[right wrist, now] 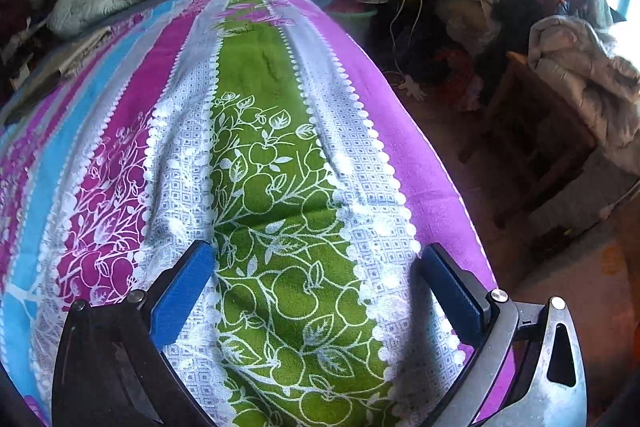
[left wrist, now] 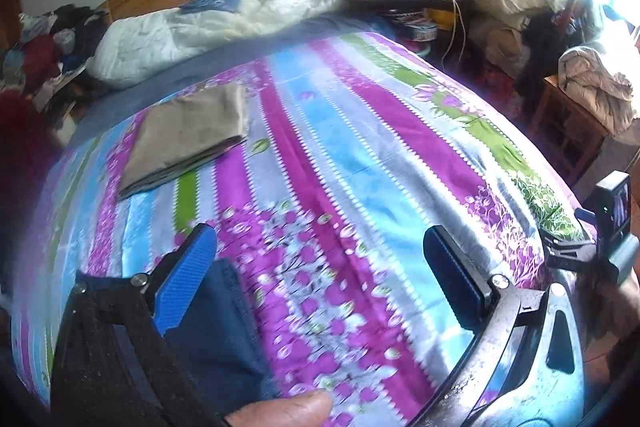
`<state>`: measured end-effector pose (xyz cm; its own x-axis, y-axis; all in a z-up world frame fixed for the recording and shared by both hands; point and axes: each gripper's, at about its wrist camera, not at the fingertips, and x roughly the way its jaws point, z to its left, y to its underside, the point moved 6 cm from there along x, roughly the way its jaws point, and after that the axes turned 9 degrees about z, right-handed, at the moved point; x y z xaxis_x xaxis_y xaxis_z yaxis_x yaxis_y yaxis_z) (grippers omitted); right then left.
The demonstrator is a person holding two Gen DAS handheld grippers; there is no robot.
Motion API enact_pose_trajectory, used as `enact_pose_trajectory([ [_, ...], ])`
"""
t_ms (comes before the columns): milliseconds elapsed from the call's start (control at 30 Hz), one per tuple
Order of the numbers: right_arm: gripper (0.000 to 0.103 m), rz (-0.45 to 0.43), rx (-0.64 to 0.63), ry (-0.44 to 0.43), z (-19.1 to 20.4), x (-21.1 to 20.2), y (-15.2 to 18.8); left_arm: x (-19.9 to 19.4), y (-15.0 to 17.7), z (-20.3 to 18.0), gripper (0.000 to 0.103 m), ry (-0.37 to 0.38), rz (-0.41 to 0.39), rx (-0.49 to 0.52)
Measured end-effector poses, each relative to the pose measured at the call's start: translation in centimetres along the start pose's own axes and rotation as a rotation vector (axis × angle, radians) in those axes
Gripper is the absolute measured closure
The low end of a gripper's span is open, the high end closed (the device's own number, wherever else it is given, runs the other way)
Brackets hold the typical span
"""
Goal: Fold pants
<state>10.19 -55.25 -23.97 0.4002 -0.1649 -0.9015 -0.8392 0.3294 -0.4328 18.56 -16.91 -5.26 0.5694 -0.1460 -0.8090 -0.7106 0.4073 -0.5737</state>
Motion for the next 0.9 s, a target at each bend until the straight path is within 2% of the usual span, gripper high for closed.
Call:
enact_pose_trajectory([
  [133,0.0,-0.022,0.001,-0.014,-0.2,0.0,0.1,5.2,-4.2,-5.4,0.0,0.011,0.033,0.06],
  [300,0.0,-0.026,0.0,-0.034,0.5,-0.3,0.6,13.2,-7.8,-12.3,0.0,0.042,0.132,0.13],
  [467,0.0,-0.047,0.01,-0.06,-0.3,-1.1,1.1,18.8,-9.9,-18.0,0.0,-0.014,0.149,0.145],
  [567,0.0,-0.044,0.005,-0.062,-0.2,-1.1,1.0,20.9,-10.0,-19.1,0.0,-0.087,0.133,0.165],
  [600,0.0,-0.043,0.0,-0.059,-0.2,-1.1,1.0,21.0,-10.2,-19.2,0.0,-0.095,0.097,0.15],
  [733,0.0,-0.059,-0.041,-0.068,1.2,-1.8,0.9,20.2,-11.4,-18.7,0.0,-0.14,0.057,0.025],
  [833,0.0,-0.092,-0.15,-0.12,4.1,-3.1,0.2,19.3,-12.0,-19.0,0.0,-0.161,0.019,-0.03],
  [900,0.0,-0.088,-0.187,-0.155,5.9,-3.0,-0.3,20.3,-11.8,-18.7,0.0,-0.157,0.058,-0.055],
])
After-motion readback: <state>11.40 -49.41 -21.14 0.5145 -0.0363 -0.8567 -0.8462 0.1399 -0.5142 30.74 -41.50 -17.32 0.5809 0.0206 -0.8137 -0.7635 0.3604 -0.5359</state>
